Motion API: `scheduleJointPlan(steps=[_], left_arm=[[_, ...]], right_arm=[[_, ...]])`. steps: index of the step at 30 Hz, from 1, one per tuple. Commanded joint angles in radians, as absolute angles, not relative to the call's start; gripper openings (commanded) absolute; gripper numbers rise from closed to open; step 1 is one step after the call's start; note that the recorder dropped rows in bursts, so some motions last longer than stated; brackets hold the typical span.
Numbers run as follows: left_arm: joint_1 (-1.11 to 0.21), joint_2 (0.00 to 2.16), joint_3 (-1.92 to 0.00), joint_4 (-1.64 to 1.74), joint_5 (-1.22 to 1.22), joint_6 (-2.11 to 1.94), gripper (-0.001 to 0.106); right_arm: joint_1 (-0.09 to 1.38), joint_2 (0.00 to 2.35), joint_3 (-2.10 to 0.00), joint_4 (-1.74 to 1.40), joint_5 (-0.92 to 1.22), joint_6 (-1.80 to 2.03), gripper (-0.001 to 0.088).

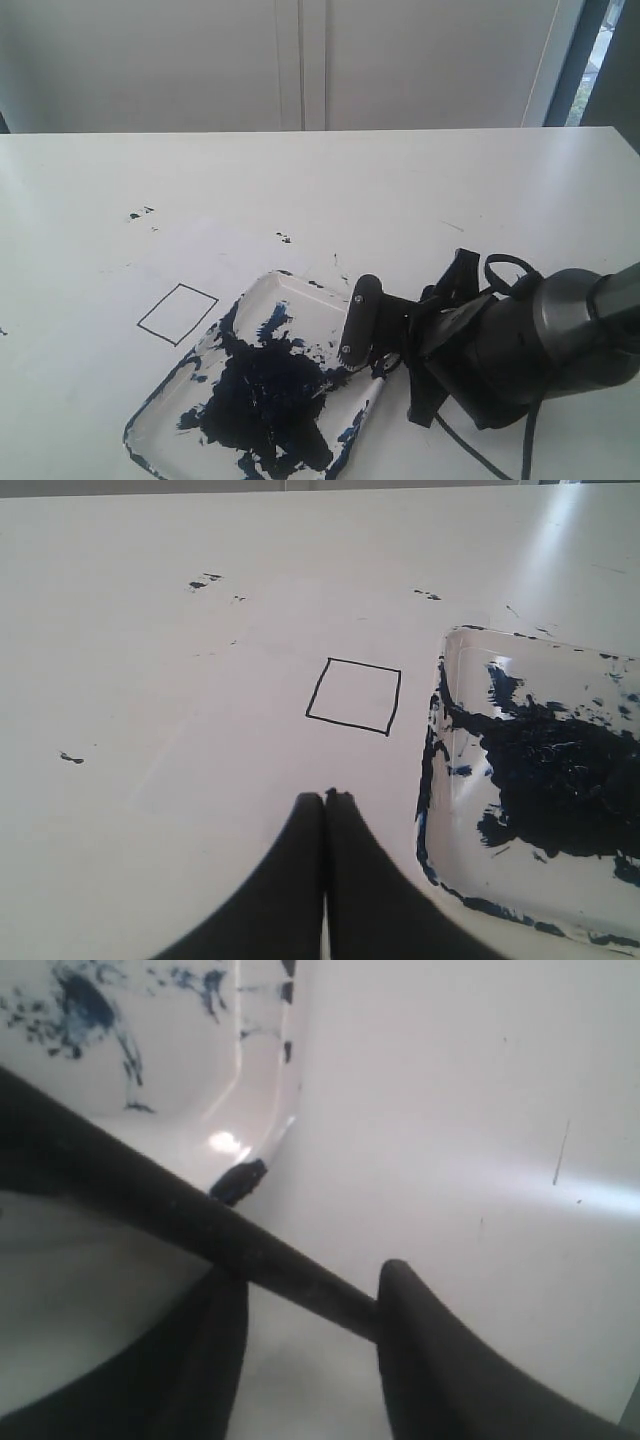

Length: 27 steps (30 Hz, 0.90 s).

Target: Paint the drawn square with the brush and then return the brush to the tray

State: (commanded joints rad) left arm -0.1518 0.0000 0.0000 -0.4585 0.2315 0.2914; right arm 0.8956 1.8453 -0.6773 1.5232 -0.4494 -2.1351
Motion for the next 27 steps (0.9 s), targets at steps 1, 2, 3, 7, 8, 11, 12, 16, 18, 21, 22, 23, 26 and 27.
scheduleJointPlan(steps=[1, 2, 3, 7, 8, 11, 12, 16, 18, 21, 22, 23, 26, 27], left_arm=[[-0.152, 0.000, 0.000, -0.459, 0.231, 0.291, 0.000], [-0.152, 0.000, 0.000, -0.459, 0.231, 0.291, 0.000], [-0.152, 0.000, 0.000, -0.459, 0.231, 0.291, 0.000], [-0.152, 0.000, 0.000, -0.459, 0.231, 0.291, 0.000], [-0.152, 0.000, 0.000, -0.459, 0.231, 0.291, 0.000], [-0.152, 0.000, 0.000, -0.459, 0.231, 0.291, 0.000], [-0.152, 0.000, 0.000, -0.459, 0.231, 0.291, 0.000], [-0.152, 0.000, 0.000, -0.459, 0.231, 0.291, 0.000], [-0.152, 0.000, 0.000, -0.459, 0.231, 0.291, 0.000], [-0.152, 0.000, 0.000, -0.459, 0.231, 0.291, 0.000], [-0.152, 0.000, 0.000, -0.459, 0.231, 0.291, 0.000], [-0.152, 0.000, 0.000, -0.459, 0.231, 0.291, 0.000], [-0.152, 0.000, 0.000, -0.459, 0.231, 0.291, 0.000], [-0.152, 0.000, 0.000, -0.459, 0.231, 0.291, 0.000]], right_arm=[[0.896, 1.845, -0.677, 1.523, -0.449, -2.135, 0.0300], [0.896, 1.845, -0.677, 1.523, -0.451, -2.135, 0.0263], [0.896, 1.845, -0.677, 1.525, -0.451, -2.135, 0.0244], [0.896, 1.821, -0.677, 1.540, -0.460, -2.135, 0.0112], [0.897, 1.808, -0.677, 1.539, -0.462, -2.135, 0.0081], [0.897, 1.738, -0.677, 1.568, -0.465, -2.135, 0.0000], [0.897, 1.717, -0.677, 1.579, -0.465, -2.135, 0.0000], [0.899, 1.655, -0.677, 1.625, -0.452, -2.135, 0.0000], [0.899, 1.642, -0.677, 1.630, -0.437, -2.135, 0.0000], [0.899, 1.642, -0.677, 1.641, -0.435, -2.135, 0.0000], [0.899, 1.642, -0.677, 1.655, -0.440, -2.135, 0.0001], [0.899, 1.642, -0.677, 1.666, -0.453, -2.135, 0.0014], [0.899, 1.642, -0.677, 1.677, -0.482, -2.135, 0.0118], [0.899, 1.642, -0.677, 1.677, -0.489, -2.135, 0.0182]])
